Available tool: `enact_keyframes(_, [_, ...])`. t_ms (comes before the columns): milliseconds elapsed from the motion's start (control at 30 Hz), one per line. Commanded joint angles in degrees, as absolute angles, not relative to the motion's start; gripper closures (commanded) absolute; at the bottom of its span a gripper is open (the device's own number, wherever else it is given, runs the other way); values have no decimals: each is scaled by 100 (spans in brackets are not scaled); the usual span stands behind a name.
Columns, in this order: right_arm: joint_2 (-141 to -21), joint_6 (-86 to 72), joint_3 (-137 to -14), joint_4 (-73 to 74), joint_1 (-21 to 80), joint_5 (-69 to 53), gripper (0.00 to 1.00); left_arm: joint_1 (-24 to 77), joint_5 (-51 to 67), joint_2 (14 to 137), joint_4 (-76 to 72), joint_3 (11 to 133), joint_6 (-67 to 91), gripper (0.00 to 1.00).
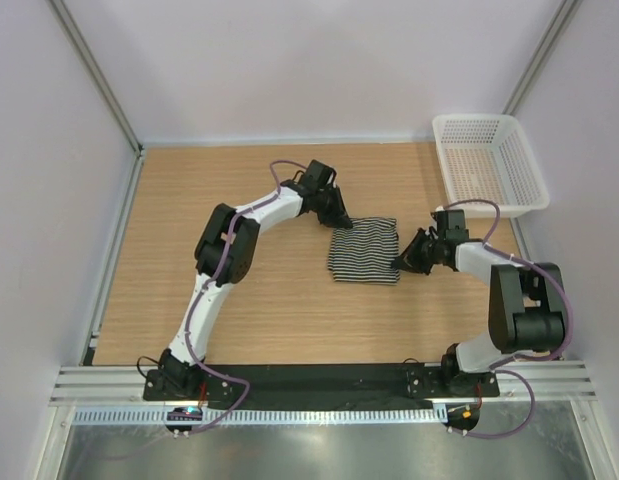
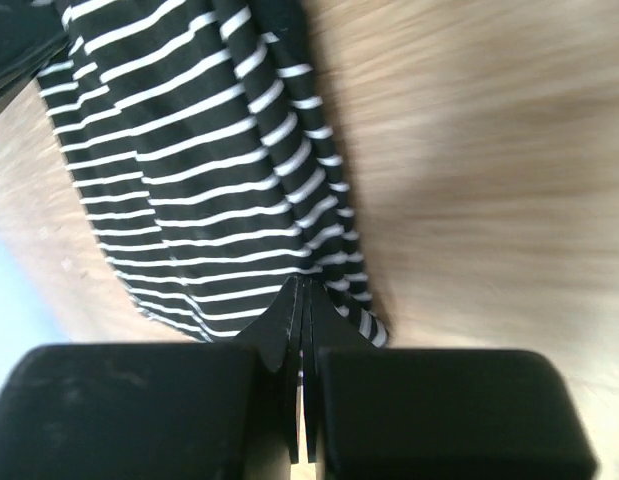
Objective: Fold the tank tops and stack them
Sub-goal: Fold the tank top
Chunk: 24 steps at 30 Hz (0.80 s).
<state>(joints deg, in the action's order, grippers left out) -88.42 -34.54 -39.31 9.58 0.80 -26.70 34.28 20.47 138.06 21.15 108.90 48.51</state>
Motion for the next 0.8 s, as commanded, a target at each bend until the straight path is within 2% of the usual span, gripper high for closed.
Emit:
enact_keyframes(0, [-8280,-3253,-3893,1325,70,-1595,99,3331,1662,13825,2373,10872,4650,85])
enact_keyframes(133, [-8148,-3015,-4043,1845,70,-933,99,3217,1679,13676,2356,10776,4606,85])
enact_keyframes(233, [-7964,-2936,-4060,1899,70,-861,99,3225,1905,13378,2321,10723,4404,78])
enact_keyframes(267, [-7867,-2927,-4061,1890,70,-861,93,3243,2012,13212,2286,10705,4308,69])
enact_keyframes(333, [-7525,-2883,-4113,1863,79,-896,85,3252,2031,12939,2285,10496,4237,59])
enact_keyframes(567, [-6092,-2698,-4122,1530,70,-888,67,3287,1083,10866,2057,8757,3990,46])
enact_keyframes(600, [-5952,-2724,-4026,1477,70,-853,60,3287,951,10315,1978,8484,4025,40])
enact_keyframes(633, [-5672,-2733,-3964,1320,70,-748,55,3287,819,10049,1734,7916,4060,28])
enact_keyframes(667, [-5538,-2725,-3790,1214,70,-686,45,3287,765,9794,1575,7614,4078,20])
enact_keyframes(700, [-5372,-2638,-3666,1056,70,-651,41,3287,652,9260,1443,7324,4078,14])
enact_keyframes(733, [-5039,-2541,-3543,811,70,-624,38,3296,520,9020,1276,6791,4061,3])
enact_keyframes(767, [-4810,-2497,-3281,713,70,-633,36,3296,231,8739,1214,6533,4017,0])
